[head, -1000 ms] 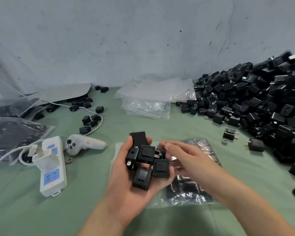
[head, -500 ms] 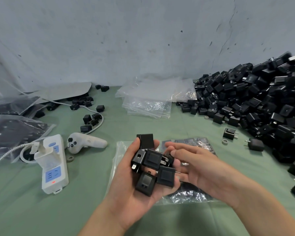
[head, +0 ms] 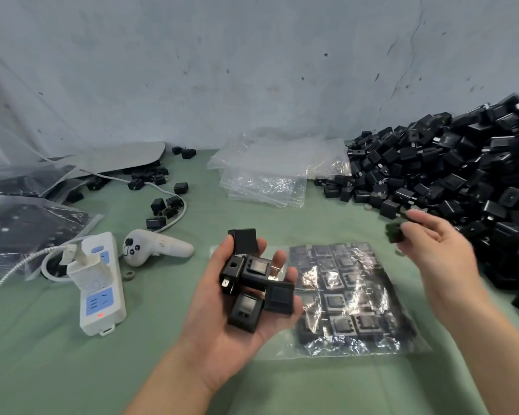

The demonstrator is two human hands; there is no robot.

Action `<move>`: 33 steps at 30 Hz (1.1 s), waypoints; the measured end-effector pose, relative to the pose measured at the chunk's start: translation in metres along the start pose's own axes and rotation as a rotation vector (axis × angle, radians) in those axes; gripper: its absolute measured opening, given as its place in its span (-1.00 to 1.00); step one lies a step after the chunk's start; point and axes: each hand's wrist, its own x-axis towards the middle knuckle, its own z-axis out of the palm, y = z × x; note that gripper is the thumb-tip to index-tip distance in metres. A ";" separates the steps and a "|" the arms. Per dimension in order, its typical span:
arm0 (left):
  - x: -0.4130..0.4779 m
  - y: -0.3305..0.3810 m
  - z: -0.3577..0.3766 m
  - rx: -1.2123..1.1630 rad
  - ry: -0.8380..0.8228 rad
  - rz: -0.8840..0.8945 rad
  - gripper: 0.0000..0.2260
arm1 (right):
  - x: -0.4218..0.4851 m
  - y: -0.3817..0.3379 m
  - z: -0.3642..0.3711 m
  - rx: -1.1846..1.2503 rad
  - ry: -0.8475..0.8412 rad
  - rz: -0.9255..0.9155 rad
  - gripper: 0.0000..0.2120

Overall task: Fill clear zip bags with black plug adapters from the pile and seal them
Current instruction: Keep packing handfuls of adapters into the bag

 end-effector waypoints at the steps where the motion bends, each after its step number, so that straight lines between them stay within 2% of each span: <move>1: 0.000 0.001 -0.001 -0.002 0.012 0.005 -0.65 | 0.004 0.003 -0.004 -0.145 0.064 -0.074 -0.80; 3: 0.002 0.003 -0.003 -0.007 0.025 0.015 -0.66 | 0.003 0.002 -0.008 -0.326 0.136 -0.190 -0.74; 5: 0.004 0.006 -0.004 0.003 0.040 0.035 -0.66 | -0.003 -0.003 -0.005 -0.274 0.129 -0.252 -0.73; 7: 0.007 0.008 -0.004 0.047 0.067 0.078 -0.66 | -0.015 -0.013 0.007 -0.140 0.040 -0.248 -0.74; 12: 0.018 0.010 0.014 0.398 0.203 0.355 -0.67 | -0.058 -0.027 0.052 0.244 -0.348 0.086 -0.77; 17: 0.018 -0.009 0.031 1.002 0.208 0.740 -0.70 | -0.108 -0.012 0.094 0.637 -0.601 0.560 -0.66; 20: 0.014 -0.024 0.024 1.478 0.178 0.861 -0.72 | -0.112 -0.004 0.095 0.849 -0.630 0.626 -0.70; 22: 0.015 -0.032 0.021 1.687 0.178 0.908 -0.70 | -0.112 0.003 0.092 0.926 -0.611 0.690 -0.70; 24: 0.015 -0.035 0.019 1.731 0.157 0.903 -0.71 | -0.113 0.009 0.088 0.924 -0.613 0.734 -0.66; 27: 0.012 -0.037 0.018 1.608 0.145 0.898 -0.73 | -0.115 0.015 0.086 0.868 -0.599 0.773 -0.66; 31: 0.013 -0.042 0.028 1.373 0.285 0.896 -0.71 | -0.122 0.017 0.088 0.892 -0.603 0.819 -0.68; 33: 0.013 -0.037 0.035 1.308 0.328 0.970 -0.73 | -0.121 0.015 0.089 0.898 -0.610 0.847 -0.73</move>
